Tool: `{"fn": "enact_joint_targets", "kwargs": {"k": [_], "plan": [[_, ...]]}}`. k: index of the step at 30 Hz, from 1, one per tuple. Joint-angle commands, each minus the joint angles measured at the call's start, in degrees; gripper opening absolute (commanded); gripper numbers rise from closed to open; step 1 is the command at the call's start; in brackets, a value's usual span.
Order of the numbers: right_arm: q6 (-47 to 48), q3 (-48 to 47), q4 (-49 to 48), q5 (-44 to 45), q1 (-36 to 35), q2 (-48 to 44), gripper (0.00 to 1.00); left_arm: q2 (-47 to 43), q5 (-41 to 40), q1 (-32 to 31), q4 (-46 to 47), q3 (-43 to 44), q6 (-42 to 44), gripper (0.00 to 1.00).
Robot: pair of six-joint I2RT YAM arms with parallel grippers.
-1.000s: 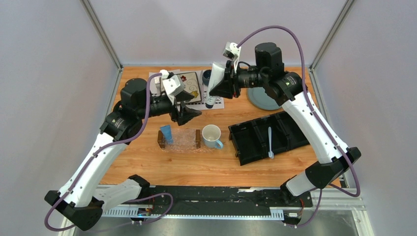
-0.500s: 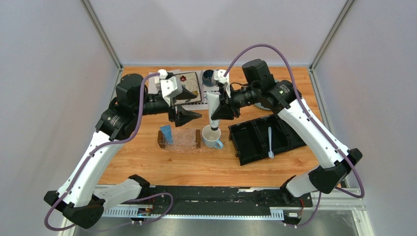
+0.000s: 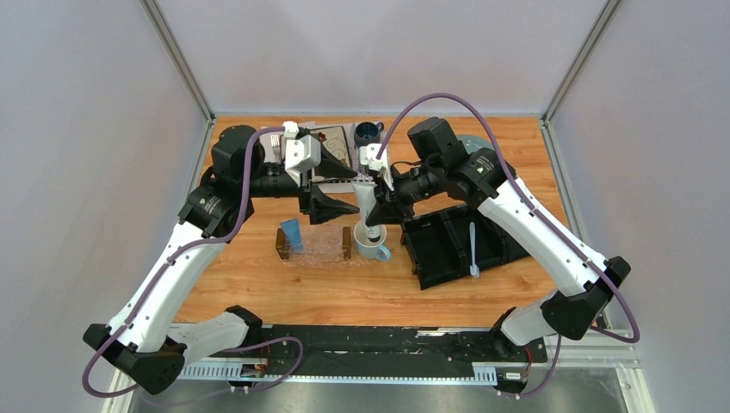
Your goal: Prepare toiletry sets of a toothbrush and toothpaste on the tray
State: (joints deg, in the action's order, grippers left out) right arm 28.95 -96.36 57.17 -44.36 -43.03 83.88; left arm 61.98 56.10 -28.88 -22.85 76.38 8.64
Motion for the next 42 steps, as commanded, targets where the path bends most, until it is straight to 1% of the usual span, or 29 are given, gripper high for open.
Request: {"fn": "enact_joint_targets", "kwargs": {"k": [1, 3, 7, 9, 12, 13, 21, 24, 25, 29, 30, 32, 33, 35, 40, 42], "plan": [[1.5, -0.4, -1.7, 0.1, -0.7, -1.7, 0.08, 0.4, 3.8, 0.2, 4.8, -1.4, -3.0, 0.80], [1.6, -0.4, -1.9, 0.4, -0.8, -1.5, 0.08, 0.9, 4.4, 0.2, 7.3, -2.3, -4.4, 0.80], [1.5, -0.6, -1.9, 0.6, -1.1, -1.3, 0.08, 2.0, 5.3, 0.2, 10.6, -2.7, -7.9, 0.75], [1.6, -0.8, -1.9, 0.8, -1.1, -1.1, 0.08, 3.0, 6.1, 0.2, 11.3, -2.8, -8.4, 0.73], [1.5, -1.0, -2.0, 0.7, -1.3, -0.8, 0.07, 4.1, 6.6, 0.1, 12.0, -2.6, -10.3, 0.68], [1.5, -1.0, -2.0, 0.8, -1.4, -0.7, 0.07, 4.2, 6.8, 0.1, 12.0, -2.6, -10.6, 0.65], [1.3, -1.8, -2.2, 0.9, -1.4, 0.1, 0.07, 5.5, 7.8, -0.2, 13.2, -3.2, -12.1, 0.54], [1.2, -1.8, -2.2, 1.3, -1.4, 0.1, 0.07, 5.7, 8.2, -0.6, 13.0, -3.4, -12.2, 0.48], [1.2, -1.7, -2.3, 1.4, -1.4, 0.1, 0.07, 5.8, 8.3, -0.8, 13.0, -3.5, -12.1, 0.44], [0.6, -2.2, -2.6, 2.2, -1.4, 0.2, 0.07, 5.9, 8.7, -1.6, 11.3, -3.8, -10.7, 0.35], [0.5, -2.3, -2.7, 2.3, -1.4, 0.3, 0.07, 6.0, 8.7, -1.8, 11.3, -3.8, -10.5, 0.30], [0.0, -2.5, -2.8, 2.7, -1.4, 0.4, 0.07, 6.0, 9.2, -2.1, 10.8, -3.7, -10.4, 0.23], [-0.2, -2.7, -2.9, 2.9, -1.4, 0.6, 0.07, 6.1, 9.3, -2.3, 10.7, -3.6, -10.3, 0.14], [-0.5, -2.6, -2.9, 3.1, -1.4, 0.7, 0.07, 6.0, 9.3, -2.6, 9.9, -3.5, -9.9, 0.01], [-1.1, -2.3, -3.1, 5.1, -1.4, 0.4, 0.08, 5.0, 8.0, -2.7, 7.2, -3.4, -8.7, 0.00], [-1.7, -2.3, -3.3, 6.0, -1.4, 0.1, 0.13, 4.4, 6.2, -2.6, 6.0, -3.4, -6.4, 0.00]]}}
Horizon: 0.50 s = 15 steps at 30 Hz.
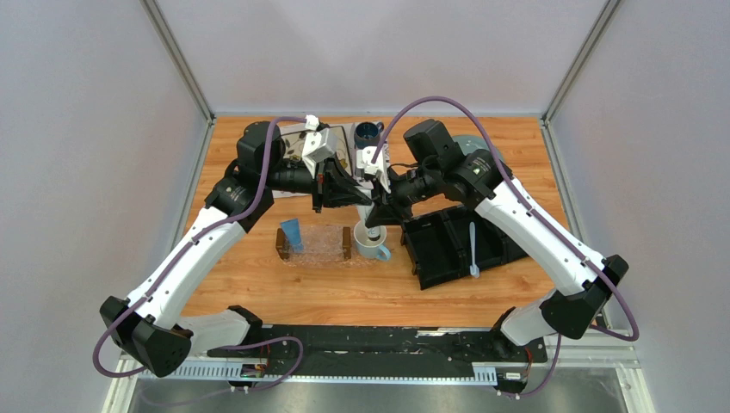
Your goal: Prepare toiletry sets of a toothbrush and toothpaste on the tray
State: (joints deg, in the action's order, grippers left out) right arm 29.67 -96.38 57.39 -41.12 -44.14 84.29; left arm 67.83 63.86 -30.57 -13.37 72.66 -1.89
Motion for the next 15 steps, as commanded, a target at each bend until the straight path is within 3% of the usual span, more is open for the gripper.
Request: {"fn": "enact_joint_targets", "kwargs": {"k": [1, 4, 10, 15], "plan": [[-2.7, -2.3, -3.7, 3.8, -0.2, -0.4, 0.19, -2.2, -2.1, -0.9, -3.9, 0.2, 4.6, 0.00], [-3.5, -2.4, -3.8, 6.5, -0.2, -0.9, 0.39, -3.3, -5.7, -0.5, -6.7, 0.5, 7.1, 0.00], [-4.4, -1.8, -4.6, 9.5, 0.8, -2.6, 0.60, -6.5, -7.5, 2.7, -8.2, -0.8, 7.8, 0.00], [-5.0, -1.4, -4.6, 9.4, 2.2, -3.5, 0.64, -9.9, -10.4, 4.7, -7.4, -3.7, 7.4, 0.00]]}}
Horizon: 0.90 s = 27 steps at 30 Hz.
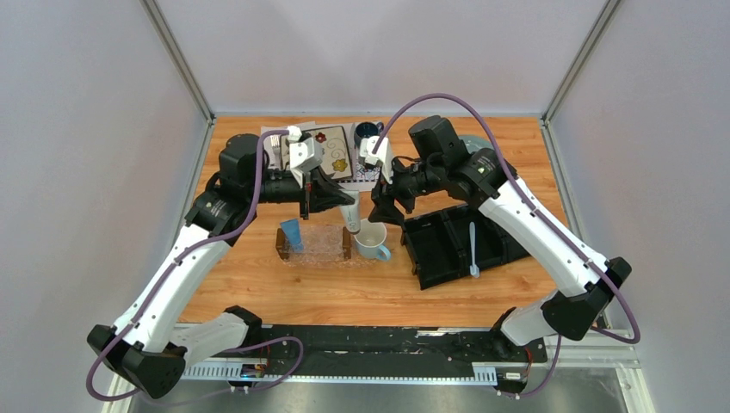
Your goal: Prepare toiletry sets of a toothbrush and toothpaste on the tray
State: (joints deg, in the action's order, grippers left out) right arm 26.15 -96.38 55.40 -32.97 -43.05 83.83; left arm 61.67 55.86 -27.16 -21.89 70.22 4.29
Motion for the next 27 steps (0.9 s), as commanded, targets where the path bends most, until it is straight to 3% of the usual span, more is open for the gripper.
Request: {"fn": "enact_joint_targets", "kwargs": {"k": [1, 13, 27], "plan": [[-1.5, -1.3, -2.6, 1.3, 1.6, -3.1, 0.64, -4.3, -4.3, 2.0, 1.1, -2.1, 1.2, 0.00], [-1.8, 3.9, -4.5, 3.4, 5.3, -6.6, 0.65, -11.3, -17.4, 5.6, 6.3, -12.3, -0.4, 0.00], [-2.4, 8.3, -5.9, 3.4, 8.2, -9.0, 0.65, -15.7, -25.2, 8.0, 16.1, -25.2, -4.0, 0.00]]}}
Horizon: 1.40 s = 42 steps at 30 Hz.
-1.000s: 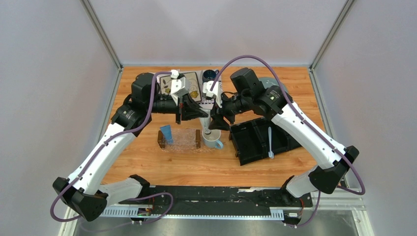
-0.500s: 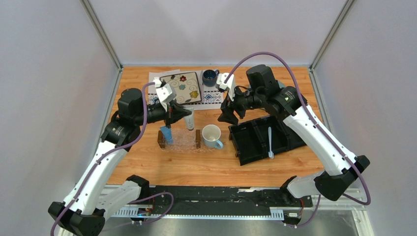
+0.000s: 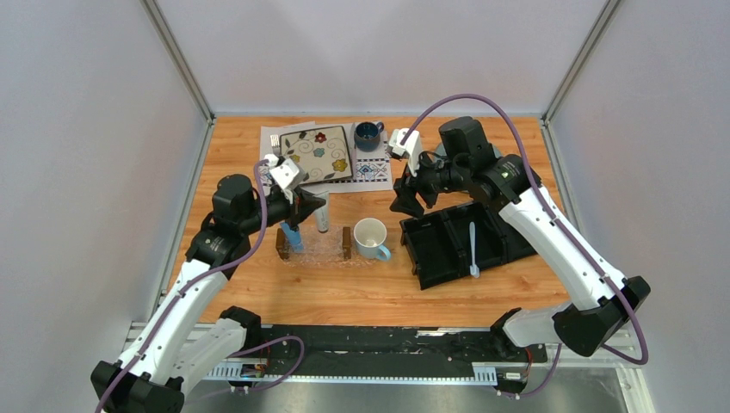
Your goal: Prepare toiletry sets of a toothbrush and toothpaste on the tray
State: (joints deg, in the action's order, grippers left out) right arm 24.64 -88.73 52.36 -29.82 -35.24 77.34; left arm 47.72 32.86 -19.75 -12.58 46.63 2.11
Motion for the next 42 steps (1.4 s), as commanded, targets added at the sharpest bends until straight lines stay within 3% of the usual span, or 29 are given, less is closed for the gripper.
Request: {"fn": "enact_joint_targets", "kwargs": {"k": [1, 19, 42], "plan": [[-0.9, 0.9, -2.9, 0.3, 0.4, -2.6, 0.65, -1.9, -2.4, 0.6, 7.4, -2.1, -1.8, 0.00], [-0.8, 1.5, -3.5, 0.2, 1.5, -1.5, 0.65, -4.9, -4.7, 1.8, 2.0, -4.6, -2.2, 0.00], [-0.4, 2.3, -3.6, -0.1, 1.6, -1.4, 0.65, -5.4, -6.1, 3.0, 6.0, -9.0, -2.2, 0.00]]}}
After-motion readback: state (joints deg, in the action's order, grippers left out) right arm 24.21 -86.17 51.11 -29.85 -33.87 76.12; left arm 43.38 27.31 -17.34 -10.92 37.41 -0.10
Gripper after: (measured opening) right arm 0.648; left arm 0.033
